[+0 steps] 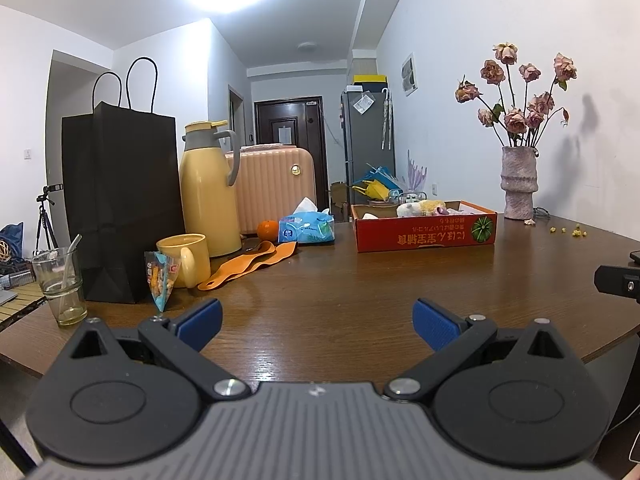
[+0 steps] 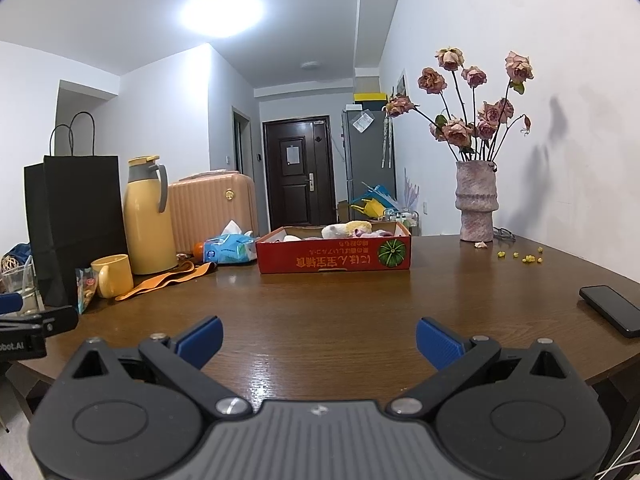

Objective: Organize soft objects

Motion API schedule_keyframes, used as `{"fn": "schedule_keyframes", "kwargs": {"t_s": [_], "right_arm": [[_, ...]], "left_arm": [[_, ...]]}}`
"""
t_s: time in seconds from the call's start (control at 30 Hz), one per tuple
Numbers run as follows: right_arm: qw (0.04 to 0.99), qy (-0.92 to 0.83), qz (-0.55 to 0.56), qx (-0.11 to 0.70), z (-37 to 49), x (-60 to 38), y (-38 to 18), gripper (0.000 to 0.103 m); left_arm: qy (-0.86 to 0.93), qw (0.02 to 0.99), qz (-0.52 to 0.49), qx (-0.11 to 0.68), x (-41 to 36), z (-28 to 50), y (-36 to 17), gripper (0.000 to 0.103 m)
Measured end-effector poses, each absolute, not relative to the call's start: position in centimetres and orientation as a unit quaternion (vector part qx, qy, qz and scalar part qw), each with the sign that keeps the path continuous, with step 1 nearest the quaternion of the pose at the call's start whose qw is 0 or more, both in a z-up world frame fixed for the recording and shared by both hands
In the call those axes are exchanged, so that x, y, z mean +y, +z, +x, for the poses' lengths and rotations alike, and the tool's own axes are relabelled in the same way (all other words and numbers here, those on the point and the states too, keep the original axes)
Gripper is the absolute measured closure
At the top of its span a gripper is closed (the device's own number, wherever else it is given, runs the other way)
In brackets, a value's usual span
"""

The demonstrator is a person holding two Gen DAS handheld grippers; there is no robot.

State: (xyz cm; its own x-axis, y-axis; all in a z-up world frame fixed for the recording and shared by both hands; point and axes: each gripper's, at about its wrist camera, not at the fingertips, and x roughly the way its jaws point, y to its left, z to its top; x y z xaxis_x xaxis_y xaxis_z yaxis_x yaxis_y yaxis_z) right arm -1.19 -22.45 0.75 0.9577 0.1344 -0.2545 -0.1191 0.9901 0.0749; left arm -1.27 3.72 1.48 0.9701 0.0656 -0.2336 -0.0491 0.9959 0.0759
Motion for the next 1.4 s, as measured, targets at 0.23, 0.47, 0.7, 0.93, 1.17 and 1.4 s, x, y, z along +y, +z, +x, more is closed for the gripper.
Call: {"fn": "schedule_keyframes", "kwargs": {"t_s": [0.23,0.47,0.7,0.93,1.17,1.4], "right_arm": [[0.989,0.066,0.029,0.129,-1.31,-22.46,0.70,0.000],[0.989,0.069,0.026,0.129,-1.31,-22.37,0.78,0.000],[0.989,0.068,0.027,0.128,-1.34,-22.33,0.80,0.000],[0.989,0.069,0.027,0.128,-1.37,-22.33,0.78,0.000],[0.989,0.068,0.027,0.127,-1.39,-22.27,0.74,0.000],[0.989,0.068,0.026,0.130,-1.27,-22.19,0.51,0.000]], "left_arm": [[0.029,0.992,0.034,0.119,3.76,-1.26,1.45,0.000],[0.029,0.992,0.035,0.119,3.71,-1.32,1.42,0.000],[0.022,0.993,0.033,0.115,3.78,-1.56,1.57,0.000],[0.023,0.992,0.036,0.116,3.88,-1.50,1.42,0.000],[0.022,0.993,0.037,0.112,3.84,-1.61,1.42,0.000],[0.020,0.993,0.036,0.114,3.82,-1.65,1.35,0.000]]}}
